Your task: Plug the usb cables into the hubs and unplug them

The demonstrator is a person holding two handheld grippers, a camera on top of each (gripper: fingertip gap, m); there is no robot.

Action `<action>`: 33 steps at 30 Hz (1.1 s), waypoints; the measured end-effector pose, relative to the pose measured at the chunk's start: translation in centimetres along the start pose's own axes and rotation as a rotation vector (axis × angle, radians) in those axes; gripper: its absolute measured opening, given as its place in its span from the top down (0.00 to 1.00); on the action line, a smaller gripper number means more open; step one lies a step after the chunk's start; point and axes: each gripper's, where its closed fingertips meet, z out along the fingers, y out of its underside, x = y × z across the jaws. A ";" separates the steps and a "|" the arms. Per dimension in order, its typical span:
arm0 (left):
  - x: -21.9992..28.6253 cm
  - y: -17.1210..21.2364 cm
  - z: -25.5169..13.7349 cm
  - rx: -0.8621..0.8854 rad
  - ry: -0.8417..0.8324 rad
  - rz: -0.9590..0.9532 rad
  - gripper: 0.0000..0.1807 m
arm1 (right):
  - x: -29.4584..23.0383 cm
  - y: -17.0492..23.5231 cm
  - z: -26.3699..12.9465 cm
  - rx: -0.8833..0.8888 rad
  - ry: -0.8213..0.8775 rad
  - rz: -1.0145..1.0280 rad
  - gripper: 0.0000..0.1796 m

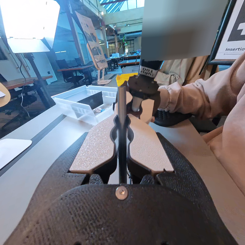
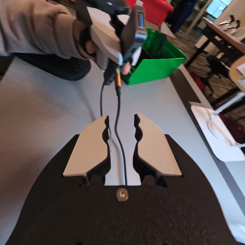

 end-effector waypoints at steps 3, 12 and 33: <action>1.0 -0.5 0.2 0.027 0.042 -0.002 0.94 | -1.3 -1.3 1.8 0.049 -0.044 0.024 0.80; 2.6 0.4 0.6 -0.015 0.123 0.038 0.90 | -2.3 -2.8 2.3 0.096 -0.107 0.054 0.96; -2.9 -2.1 -4.3 0.079 -0.096 0.064 0.94 | 14.5 -5.0 -17.9 0.378 0.586 0.092 0.96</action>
